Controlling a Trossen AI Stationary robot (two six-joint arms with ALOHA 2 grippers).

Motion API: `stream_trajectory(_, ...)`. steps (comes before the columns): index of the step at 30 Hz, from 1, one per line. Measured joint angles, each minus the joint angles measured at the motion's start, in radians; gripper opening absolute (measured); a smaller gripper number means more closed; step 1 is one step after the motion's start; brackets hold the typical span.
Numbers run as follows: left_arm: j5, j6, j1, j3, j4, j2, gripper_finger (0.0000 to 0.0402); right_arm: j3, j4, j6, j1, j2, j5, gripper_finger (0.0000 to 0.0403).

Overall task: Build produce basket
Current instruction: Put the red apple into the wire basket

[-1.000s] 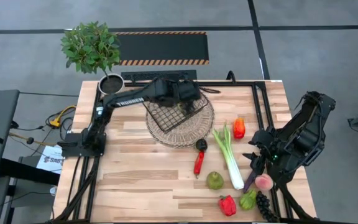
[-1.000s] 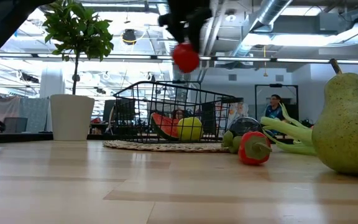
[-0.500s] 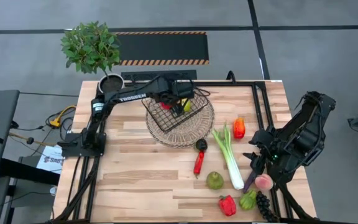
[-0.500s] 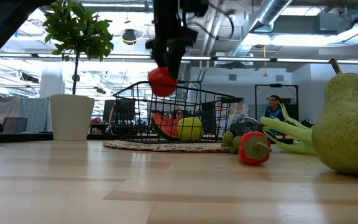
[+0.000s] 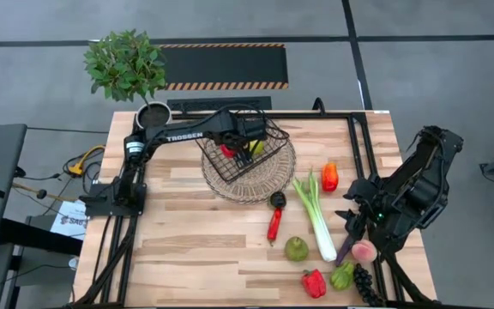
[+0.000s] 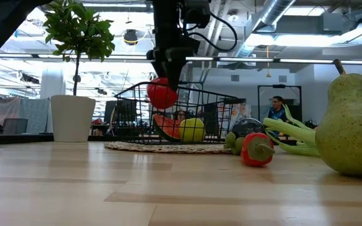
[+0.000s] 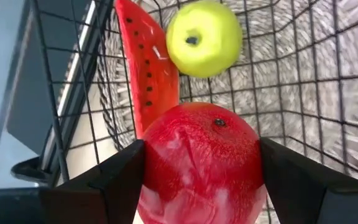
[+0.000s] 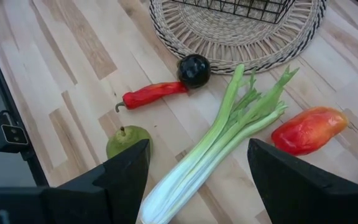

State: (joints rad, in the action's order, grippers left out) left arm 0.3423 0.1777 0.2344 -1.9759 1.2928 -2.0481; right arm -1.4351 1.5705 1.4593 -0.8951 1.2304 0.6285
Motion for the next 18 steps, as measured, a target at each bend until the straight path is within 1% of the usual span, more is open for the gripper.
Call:
stream_trajectory(2, -0.031, 0.007, -0.001, 0.0, -0.026, 0.011, 0.0261, 0.0, 0.0, 0.0, 0.0, 0.0, 0.0, 0.0291)
stream_trajectory(4, -0.033, 0.009, -0.006, 0.001, -0.06, 0.033, 0.0261, 0.0, 0.0, 0.0, 0.0, 0.0, 0.0, 0.0291)
stream_trajectory(7, -0.021, 0.003, -0.007, 0.002, -0.165, 0.105, 0.0261, 0.0, 0.0, 0.003, 0.0, 0.0, 0.0, 0.0291)
stream_trajectory(9, -0.016, -0.004, -0.002, 0.037, -0.259, 0.172, 0.0261, 0.0, 0.0, 0.007, 0.0, 0.0, 0.0, 0.0291)
stream_trajectory(12, -0.021, -0.01, 0.013, 0.144, -0.373, 0.269, 0.0261, 0.0, 0.0, 0.007, 0.0, 0.0, 0.0, 0.0291)
stream_trajectory(15, -0.021, -0.011, 0.028, 0.286, -0.48, 0.367, 0.0261, 0.0, 0.0, 0.007, 0.0, 0.0, 0.0, 0.0291)
stream_trajectory(18, -0.067, 0.026, 0.048, 0.423, -0.613, 0.443, 0.0261, 0.0, 0.0, 0.002, 0.0, 0.0, 0.0, 0.0291)
